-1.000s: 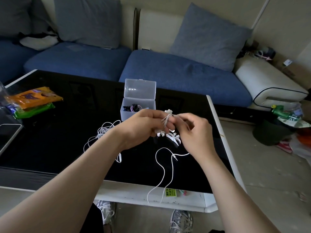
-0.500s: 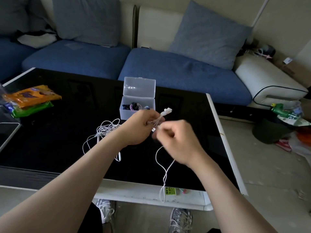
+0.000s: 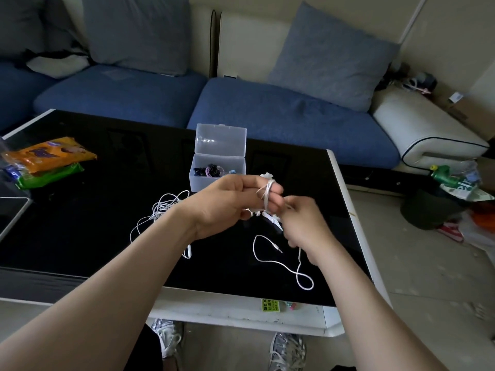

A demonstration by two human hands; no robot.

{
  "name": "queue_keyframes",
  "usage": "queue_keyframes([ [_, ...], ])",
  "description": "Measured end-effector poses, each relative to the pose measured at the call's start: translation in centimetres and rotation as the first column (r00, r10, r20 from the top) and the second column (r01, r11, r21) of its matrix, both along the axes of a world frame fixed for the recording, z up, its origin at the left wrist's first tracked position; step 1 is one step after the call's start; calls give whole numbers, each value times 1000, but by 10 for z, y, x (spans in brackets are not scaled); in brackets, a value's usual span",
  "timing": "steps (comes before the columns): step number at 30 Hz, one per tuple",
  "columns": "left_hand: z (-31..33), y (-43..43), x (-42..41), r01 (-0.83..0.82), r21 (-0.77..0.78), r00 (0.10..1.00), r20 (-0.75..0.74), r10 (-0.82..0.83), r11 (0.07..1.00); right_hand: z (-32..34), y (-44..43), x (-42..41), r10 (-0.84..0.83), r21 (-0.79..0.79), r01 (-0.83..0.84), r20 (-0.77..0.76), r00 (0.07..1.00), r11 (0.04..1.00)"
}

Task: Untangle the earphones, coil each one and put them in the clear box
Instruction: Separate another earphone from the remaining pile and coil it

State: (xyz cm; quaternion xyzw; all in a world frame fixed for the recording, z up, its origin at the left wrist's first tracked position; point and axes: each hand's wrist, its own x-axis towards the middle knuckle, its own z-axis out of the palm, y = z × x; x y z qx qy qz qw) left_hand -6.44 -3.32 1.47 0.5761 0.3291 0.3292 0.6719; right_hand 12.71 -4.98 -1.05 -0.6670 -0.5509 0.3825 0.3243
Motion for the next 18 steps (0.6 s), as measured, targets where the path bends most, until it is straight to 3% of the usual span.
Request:
queue_keyframes([
  [3,1,3,3,-197,-28,980,5,197,980,7,-9,-10,199,-102,-192,57,978,976],
  [7,-8,8,-2,-310,153,934,-135,331,938,15,-16,-22,341,52,-348,113,933,936],
  [12,-16,6,-3,-112,377,871,-409,273,919,27,-17,-22,168,330,-92,-210,963,939],
  [18,-18,-3,9,-128,218,955,-237,179,967,19,-5,-10,-48,481,124,-167,985,868],
])
